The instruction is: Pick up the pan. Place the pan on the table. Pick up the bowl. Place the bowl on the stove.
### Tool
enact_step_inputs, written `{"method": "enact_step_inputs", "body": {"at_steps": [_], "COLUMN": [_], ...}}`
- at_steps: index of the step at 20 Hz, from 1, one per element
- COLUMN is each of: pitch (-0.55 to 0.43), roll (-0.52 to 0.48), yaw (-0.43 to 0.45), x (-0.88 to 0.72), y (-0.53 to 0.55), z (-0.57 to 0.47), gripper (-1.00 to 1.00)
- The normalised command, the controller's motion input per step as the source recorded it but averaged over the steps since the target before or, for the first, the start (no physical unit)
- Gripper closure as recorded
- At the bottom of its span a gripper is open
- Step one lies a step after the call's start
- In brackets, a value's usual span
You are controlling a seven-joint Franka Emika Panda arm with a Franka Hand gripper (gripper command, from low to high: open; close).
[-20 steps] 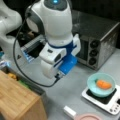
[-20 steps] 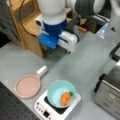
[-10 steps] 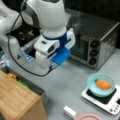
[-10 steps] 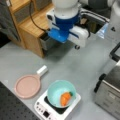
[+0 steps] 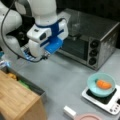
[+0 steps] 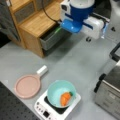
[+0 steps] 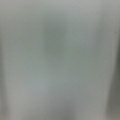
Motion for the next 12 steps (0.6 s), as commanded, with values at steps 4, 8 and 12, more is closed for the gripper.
{"method": "enact_step_inputs", "body": {"at_steps": [4, 8, 12], "pitch": [0.012, 0.06, 0.068], "roll": [-0.011, -0.083, -0.108], "yaw": [-0.036, 0.119, 0.196], "x": [-0.06, 0.01, 0.05], "y": [0.12, 0.1, 0.06], "z": [-0.03, -0.03, -0.04], "gripper": [-1.0, -1.0, -1.0]}}
